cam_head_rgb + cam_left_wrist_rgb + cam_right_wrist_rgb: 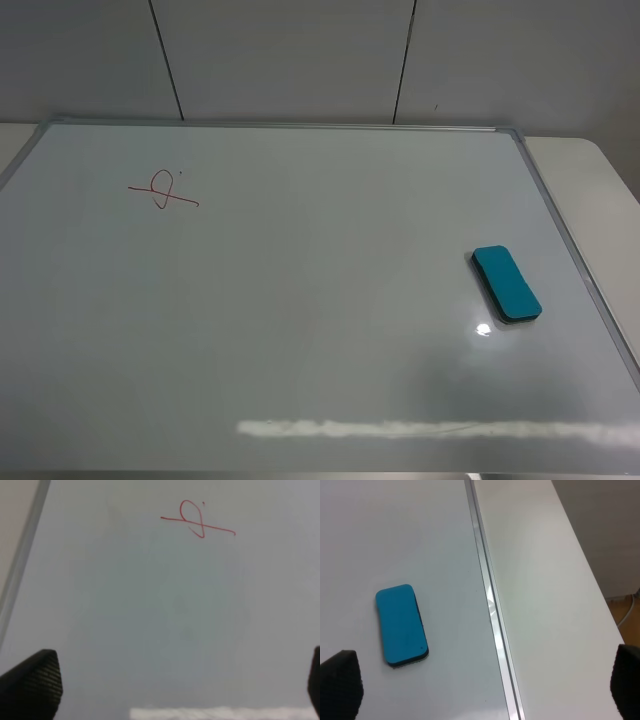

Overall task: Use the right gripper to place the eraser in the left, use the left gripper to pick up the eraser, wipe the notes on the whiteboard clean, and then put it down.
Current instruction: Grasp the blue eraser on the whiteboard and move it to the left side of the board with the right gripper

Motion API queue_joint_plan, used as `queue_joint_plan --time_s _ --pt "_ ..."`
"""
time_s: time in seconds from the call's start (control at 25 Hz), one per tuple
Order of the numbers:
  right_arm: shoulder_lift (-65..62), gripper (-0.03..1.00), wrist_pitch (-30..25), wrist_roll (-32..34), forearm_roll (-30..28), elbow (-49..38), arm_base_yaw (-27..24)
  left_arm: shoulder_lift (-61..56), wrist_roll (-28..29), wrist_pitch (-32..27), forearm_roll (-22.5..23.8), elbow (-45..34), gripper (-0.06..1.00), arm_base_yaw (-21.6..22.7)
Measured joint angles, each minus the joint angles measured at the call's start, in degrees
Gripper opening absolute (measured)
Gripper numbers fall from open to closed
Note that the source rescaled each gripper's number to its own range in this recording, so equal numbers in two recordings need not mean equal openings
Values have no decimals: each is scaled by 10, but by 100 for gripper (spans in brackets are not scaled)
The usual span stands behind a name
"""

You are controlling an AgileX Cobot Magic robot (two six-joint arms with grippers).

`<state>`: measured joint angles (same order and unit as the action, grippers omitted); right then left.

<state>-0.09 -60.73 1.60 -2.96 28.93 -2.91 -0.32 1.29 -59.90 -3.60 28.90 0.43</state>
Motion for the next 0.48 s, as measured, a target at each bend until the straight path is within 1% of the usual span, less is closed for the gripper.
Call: queue_joint_plan --time_s 0.48 --pt "0 100 0 0 0 0 0 0 0 0 0 0 100 0"
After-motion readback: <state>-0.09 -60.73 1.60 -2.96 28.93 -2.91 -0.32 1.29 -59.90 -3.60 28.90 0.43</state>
